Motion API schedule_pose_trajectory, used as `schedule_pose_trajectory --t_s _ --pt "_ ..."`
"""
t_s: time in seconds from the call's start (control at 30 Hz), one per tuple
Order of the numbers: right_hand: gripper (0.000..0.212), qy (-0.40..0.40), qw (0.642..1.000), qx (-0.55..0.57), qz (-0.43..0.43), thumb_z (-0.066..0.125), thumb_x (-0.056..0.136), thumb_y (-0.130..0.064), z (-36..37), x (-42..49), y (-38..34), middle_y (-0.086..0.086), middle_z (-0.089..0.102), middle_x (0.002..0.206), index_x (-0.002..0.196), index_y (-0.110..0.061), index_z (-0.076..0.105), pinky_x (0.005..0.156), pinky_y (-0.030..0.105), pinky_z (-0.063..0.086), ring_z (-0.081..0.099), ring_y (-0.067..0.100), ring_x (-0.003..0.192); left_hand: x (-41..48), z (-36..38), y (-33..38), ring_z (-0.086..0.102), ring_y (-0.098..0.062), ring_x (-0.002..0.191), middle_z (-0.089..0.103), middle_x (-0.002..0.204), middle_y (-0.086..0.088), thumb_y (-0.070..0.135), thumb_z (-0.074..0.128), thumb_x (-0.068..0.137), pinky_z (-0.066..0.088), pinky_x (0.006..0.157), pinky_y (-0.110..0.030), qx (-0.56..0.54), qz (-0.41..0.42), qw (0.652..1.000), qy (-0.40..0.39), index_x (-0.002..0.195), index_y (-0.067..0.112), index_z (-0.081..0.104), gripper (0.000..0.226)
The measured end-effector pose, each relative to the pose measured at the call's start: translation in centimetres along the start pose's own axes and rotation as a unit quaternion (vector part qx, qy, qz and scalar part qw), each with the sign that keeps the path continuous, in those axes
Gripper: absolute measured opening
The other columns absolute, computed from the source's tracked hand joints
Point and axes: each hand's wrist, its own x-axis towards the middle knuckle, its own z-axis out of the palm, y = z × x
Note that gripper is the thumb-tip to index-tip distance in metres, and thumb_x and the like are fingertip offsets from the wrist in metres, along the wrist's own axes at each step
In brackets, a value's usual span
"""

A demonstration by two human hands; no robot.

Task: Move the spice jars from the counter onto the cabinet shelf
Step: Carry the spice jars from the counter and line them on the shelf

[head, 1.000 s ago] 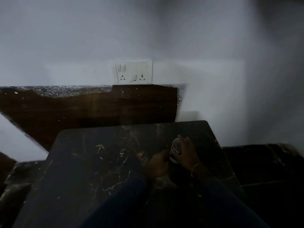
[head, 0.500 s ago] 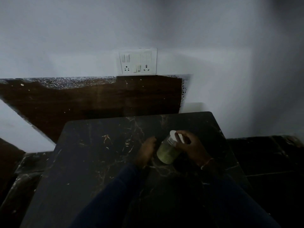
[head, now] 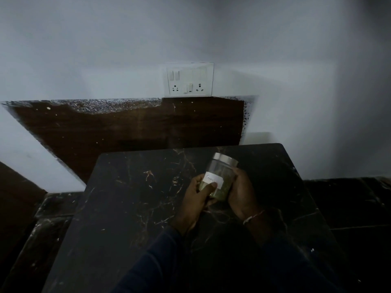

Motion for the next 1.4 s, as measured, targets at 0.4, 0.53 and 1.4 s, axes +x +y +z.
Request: schedule_pose_trajectory --t_s 0.4,0.53,1.4 --pt "0.045 -0.052 0.999 0.013 -0.002 0.035 0.101 -0.042 2.6 0.1 -2.7 0.012 0.069 0.111 0.124 -0.016 0.061 0.074 0.041 0.057 0.066 0.028 0.098 -0.5 -2.2 3.0 0.068 -0.027 0.105 0.061 0.123 -0.012 0.012 0.063 0.087 0.055 0.091 -0.044 0.018 0.026 0.998 -0.060 0.130 0.017 0.045 0.046" --pt "0.056 -0.049 0.998 -0.031 -0.034 0.044 0.093 -0.055 3.5 -0.8 -4.9 0.014 0.064 0.127 0.133 -0.018 0.055 0.096 0.051 0.051 0.061 0.032 0.116 -1.2 -1.6 4.8 0.064 -0.018 0.111 0.058 0.129 -0.005 0.019 0.071 0.081 0.055 0.093 -0.040 0.086 0.107 0.989 -0.061 0.137 0.025 0.042 0.063" --pt "0.042 0.015 0.792 -0.333 -0.512 0.078 0.073 -0.045 9.6 -4.1 -54.4 0.004 0.075 0.103 0.103 -0.018 0.067 0.087 0.043 0.059 0.073 0.018 0.091 1.4 19.6 47.6 0.053 -0.021 0.124 0.056 0.137 -0.003 0.043 0.053 0.094 0.038 0.095 -0.026 0.561 0.551 0.617 0.021 0.140 0.021 0.044 0.052"
